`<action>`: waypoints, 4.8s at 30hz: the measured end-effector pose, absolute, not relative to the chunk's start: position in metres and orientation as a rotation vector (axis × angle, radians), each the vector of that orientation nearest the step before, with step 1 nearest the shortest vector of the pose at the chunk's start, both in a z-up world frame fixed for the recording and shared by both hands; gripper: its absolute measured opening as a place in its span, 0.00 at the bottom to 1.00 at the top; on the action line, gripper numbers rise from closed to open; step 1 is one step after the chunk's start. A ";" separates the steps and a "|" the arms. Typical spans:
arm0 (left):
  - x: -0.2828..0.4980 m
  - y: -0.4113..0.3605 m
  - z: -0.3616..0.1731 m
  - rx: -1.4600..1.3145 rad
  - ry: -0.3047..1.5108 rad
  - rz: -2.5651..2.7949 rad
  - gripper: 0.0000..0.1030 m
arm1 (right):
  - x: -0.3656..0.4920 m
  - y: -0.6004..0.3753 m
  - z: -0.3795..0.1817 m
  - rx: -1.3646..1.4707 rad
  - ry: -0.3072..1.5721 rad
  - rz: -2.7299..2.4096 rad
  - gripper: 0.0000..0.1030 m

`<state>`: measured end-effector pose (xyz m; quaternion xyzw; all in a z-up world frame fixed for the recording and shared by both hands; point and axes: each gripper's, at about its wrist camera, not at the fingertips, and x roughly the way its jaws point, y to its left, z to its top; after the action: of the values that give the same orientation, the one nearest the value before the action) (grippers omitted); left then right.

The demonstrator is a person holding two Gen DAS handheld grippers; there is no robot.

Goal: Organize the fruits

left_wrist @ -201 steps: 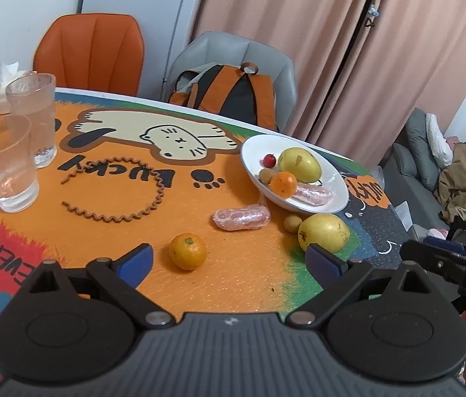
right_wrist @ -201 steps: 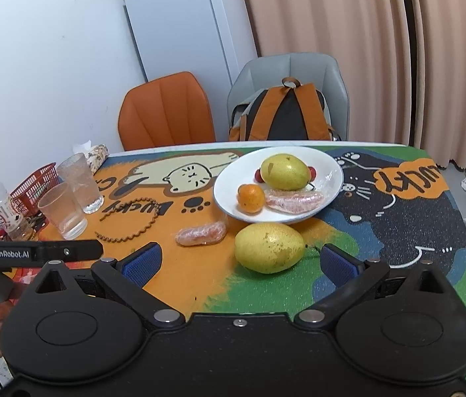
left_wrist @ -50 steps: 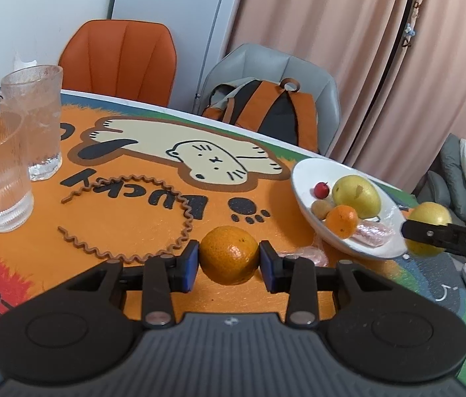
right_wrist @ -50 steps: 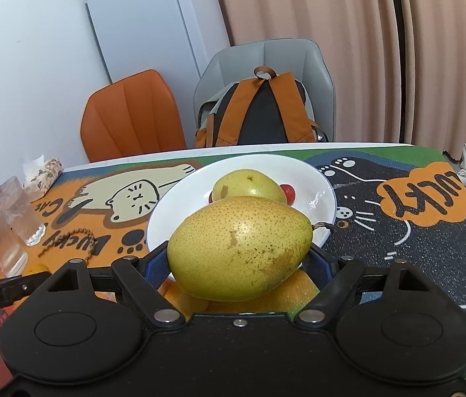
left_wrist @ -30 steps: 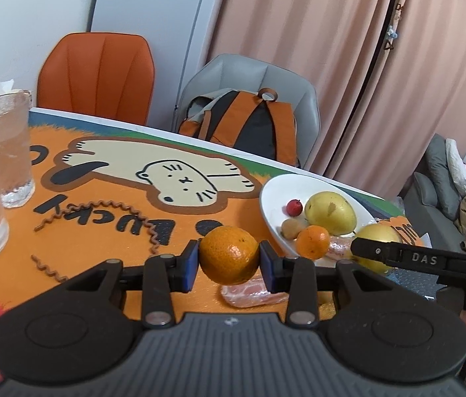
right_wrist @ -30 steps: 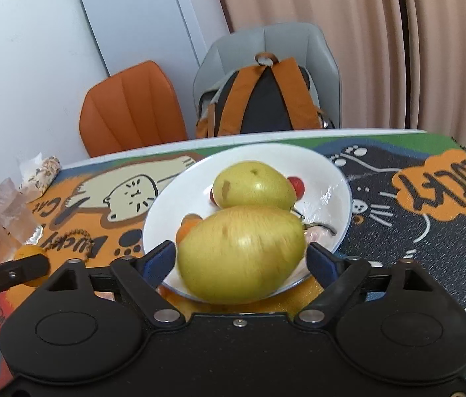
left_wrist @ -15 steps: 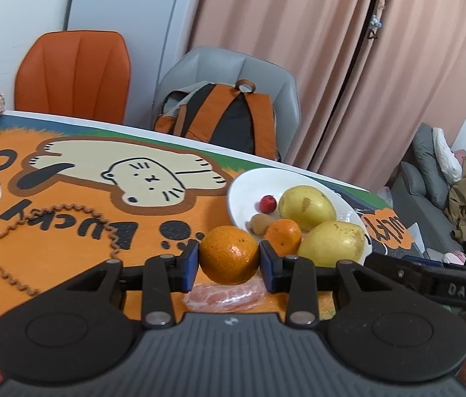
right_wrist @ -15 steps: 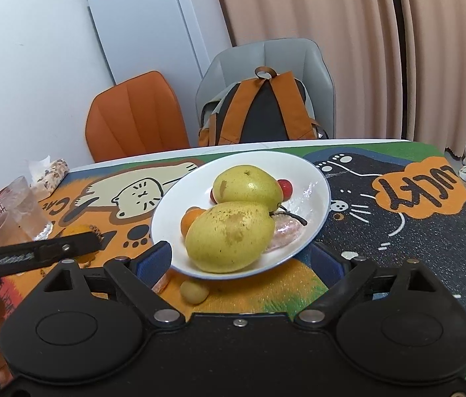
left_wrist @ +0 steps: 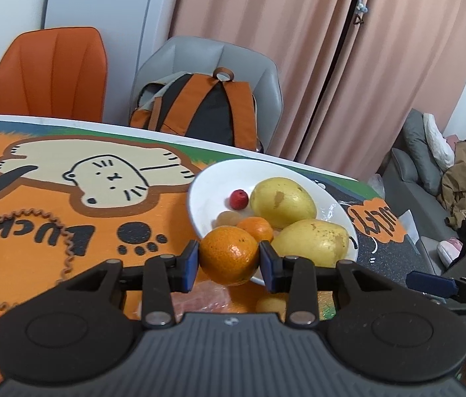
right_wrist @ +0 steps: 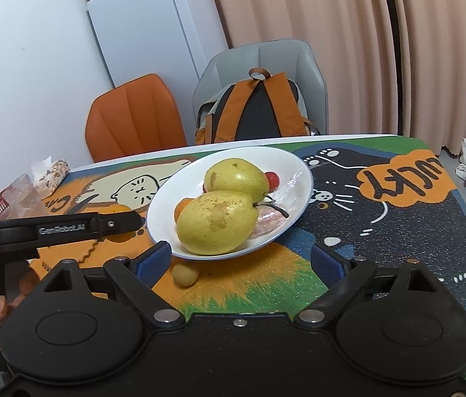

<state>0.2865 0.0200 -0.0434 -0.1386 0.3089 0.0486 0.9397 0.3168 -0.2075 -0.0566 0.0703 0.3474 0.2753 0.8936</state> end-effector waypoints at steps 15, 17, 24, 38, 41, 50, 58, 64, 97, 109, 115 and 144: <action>0.327 0.011 -0.053 -0.262 0.661 0.073 0.36 | 0.325 -0.220 -0.063 0.154 0.731 0.537 0.89; 0.330 0.012 -0.055 -0.259 0.662 0.071 0.36 | 0.325 -0.220 -0.064 0.153 0.734 0.534 0.89; 0.328 0.019 -0.055 -0.280 0.679 0.083 0.44 | 0.326 -0.215 -0.065 0.146 0.737 0.538 0.90; 0.293 0.045 -0.038 -0.313 0.654 0.113 0.64 | 0.315 -0.211 -0.054 0.149 0.718 0.544 0.92; 0.285 0.052 -0.033 -0.319 0.645 0.128 0.65 | 0.311 -0.210 -0.051 0.149 0.711 0.542 0.93; 0.268 0.066 -0.026 -0.312 0.653 0.151 0.72 | 0.304 -0.205 -0.045 0.141 0.708 0.558 0.93; 0.251 0.075 -0.025 -0.307 0.666 0.162 0.78 | 0.299 -0.199 -0.042 0.133 0.715 0.581 0.96; 0.236 0.083 -0.027 -0.309 0.678 0.177 0.82 | 0.292 -0.192 -0.043 0.122 0.734 0.617 1.00; 0.190 0.073 -0.068 -0.337 0.697 0.279 0.87 | 0.273 -0.171 -0.075 0.094 0.763 0.622 0.92; 0.201 0.064 -0.076 -0.322 0.706 0.245 0.85 | 0.283 -0.162 -0.083 0.097 0.758 0.637 0.82; 0.209 0.061 -0.080 -0.323 0.711 0.230 0.85 | 0.295 -0.158 -0.090 0.110 0.779 0.633 0.67; 0.257 0.041 -0.083 -0.286 0.729 0.176 0.87 | 0.317 -0.154 -0.100 0.131 0.806 0.688 0.22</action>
<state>0.2571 0.0411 -0.0831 -0.1392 0.3547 0.0856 0.9206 0.3168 -0.1541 -0.0995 0.0626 0.3840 0.3279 0.8609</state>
